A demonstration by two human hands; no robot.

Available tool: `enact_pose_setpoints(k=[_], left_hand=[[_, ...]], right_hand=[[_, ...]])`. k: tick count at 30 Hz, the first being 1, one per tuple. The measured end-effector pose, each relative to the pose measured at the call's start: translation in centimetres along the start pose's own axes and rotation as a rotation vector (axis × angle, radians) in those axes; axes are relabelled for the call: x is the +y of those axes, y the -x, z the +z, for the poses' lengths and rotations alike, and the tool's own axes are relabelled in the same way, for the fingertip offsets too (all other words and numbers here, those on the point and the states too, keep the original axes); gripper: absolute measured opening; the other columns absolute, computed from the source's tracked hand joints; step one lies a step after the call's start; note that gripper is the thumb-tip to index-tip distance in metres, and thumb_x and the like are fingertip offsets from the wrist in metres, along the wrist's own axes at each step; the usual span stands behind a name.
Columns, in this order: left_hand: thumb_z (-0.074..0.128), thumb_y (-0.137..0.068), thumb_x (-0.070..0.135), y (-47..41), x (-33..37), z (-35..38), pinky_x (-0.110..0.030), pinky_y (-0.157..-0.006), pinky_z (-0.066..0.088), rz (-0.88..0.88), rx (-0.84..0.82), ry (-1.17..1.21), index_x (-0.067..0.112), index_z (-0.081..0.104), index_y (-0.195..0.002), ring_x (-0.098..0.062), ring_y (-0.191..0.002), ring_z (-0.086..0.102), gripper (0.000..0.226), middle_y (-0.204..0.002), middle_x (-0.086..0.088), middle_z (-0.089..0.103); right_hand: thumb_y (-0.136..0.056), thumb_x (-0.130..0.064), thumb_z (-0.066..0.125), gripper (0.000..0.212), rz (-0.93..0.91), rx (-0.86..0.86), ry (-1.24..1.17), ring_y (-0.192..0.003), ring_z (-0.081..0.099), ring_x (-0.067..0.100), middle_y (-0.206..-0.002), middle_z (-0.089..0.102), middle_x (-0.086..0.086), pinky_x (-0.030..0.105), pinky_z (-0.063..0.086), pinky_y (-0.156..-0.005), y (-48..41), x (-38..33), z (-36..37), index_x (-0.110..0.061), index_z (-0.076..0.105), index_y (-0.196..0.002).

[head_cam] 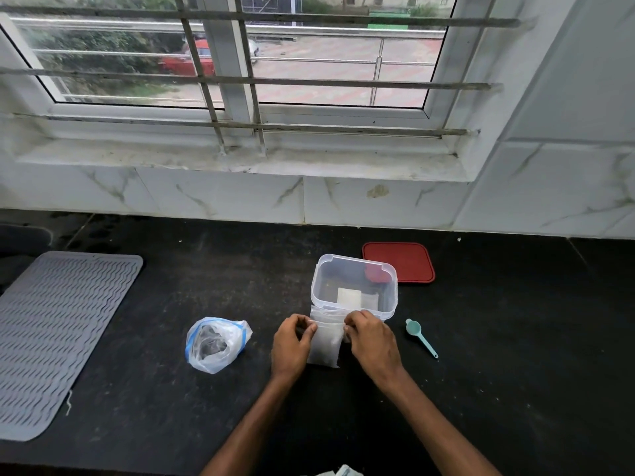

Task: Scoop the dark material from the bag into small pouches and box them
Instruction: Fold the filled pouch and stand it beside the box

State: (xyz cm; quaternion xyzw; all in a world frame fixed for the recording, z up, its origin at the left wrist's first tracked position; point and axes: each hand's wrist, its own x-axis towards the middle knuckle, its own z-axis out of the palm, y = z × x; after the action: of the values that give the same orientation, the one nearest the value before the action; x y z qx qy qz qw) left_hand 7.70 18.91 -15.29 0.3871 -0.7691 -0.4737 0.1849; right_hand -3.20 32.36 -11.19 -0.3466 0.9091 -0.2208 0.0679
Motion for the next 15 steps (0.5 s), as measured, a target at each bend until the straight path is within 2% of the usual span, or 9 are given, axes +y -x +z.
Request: enact_pose_setpoints(k=[2, 4, 7, 9, 11, 15], left_hand=[[0.070, -0.088, 0.027, -0.2, -0.3, 0.5, -0.037, -0.083, 0.057, -0.011, 0.034, -0.013, 0.025, 0.062, -0.094, -0.006, -0.089, 0.062, 0.009, -0.099, 0.009, 0.061], [0.070, -0.088, 0.029, -0.3, -0.7, 1.0, -0.035, -0.090, 0.055, -0.048, 0.054, 0.033, 0.024, 0.059, -0.109, -0.010, -0.101, 0.062, 0.025, -0.113, 0.005, 0.059], [0.073, -0.087, 0.026, -0.2, -1.0, 0.9, -0.029, -0.094, 0.052, -0.123, -0.126, 0.189, 0.021, 0.054, -0.127, -0.008, -0.107, 0.063, 0.045, -0.123, 0.003, 0.064], [0.081, -0.080, 0.025, -0.2, -1.3, 0.6, -0.026, -0.095, 0.053, -0.090, -0.262, 0.202, 0.024, 0.054, -0.128, -0.004, -0.109, 0.064, 0.056, -0.120, 0.009, 0.066], [0.084, -0.073, 0.024, -0.3, -1.5, 0.3, -0.028, -0.094, 0.054, -0.034, -0.333, 0.190, 0.021, 0.060, -0.122, -0.007, -0.108, 0.066, 0.055, -0.115, 0.009, 0.070], [0.082, -0.067, 0.038, -0.3, -1.5, 0.6, -0.037, -0.092, 0.055, 0.038, -0.287, 0.144, 0.018, 0.068, -0.115, -0.007, -0.102, 0.069, 0.054, -0.108, 0.007, 0.074]], right_hand=[[-0.090, -0.038, 0.066, 0.024, 0.120, -0.099, -0.003, -0.093, 0.067, 0.023, -0.099, 0.069, 0.001, 0.037, 0.055, -0.078, -0.4, 0.6, 0.2, -0.016, 0.065, -0.100], [-0.083, -0.052, 0.070, 0.044, 0.227, -0.273, -0.044, -0.096, 0.067, 0.023, -0.103, 0.069, 0.002, 0.035, 0.053, -0.078, -0.6, 1.3, 0.7, -0.017, 0.062, -0.109], [-0.072, -0.053, 0.077, 0.058, 0.251, -0.405, -0.345, -0.087, 0.068, 0.014, -0.096, 0.069, -0.007, 0.036, 0.058, -0.075, -0.4, 1.7, 1.8, -0.027, 0.059, -0.121], [-0.071, -0.044, 0.081, 0.056, 0.206, -0.380, -0.452, -0.081, 0.066, 0.007, -0.088, 0.067, -0.012, 0.035, 0.059, -0.074, -0.5, 1.9, 2.3, -0.030, 0.061, -0.121], [-0.071, -0.038, 0.082, 0.047, 0.129, -0.337, -0.467, -0.078, 0.062, 0.000, -0.085, 0.066, -0.017, 0.032, 0.057, -0.075, -0.5, 1.9, 2.2, -0.030, 0.067, -0.116], [-0.072, -0.045, 0.079, 0.030, 0.073, -0.256, -0.398, -0.068, 0.055, 0.001, -0.074, 0.059, -0.015, 0.025, 0.047, -0.065, -0.4, 2.0, 1.8, -0.029, 0.073, -0.096]])
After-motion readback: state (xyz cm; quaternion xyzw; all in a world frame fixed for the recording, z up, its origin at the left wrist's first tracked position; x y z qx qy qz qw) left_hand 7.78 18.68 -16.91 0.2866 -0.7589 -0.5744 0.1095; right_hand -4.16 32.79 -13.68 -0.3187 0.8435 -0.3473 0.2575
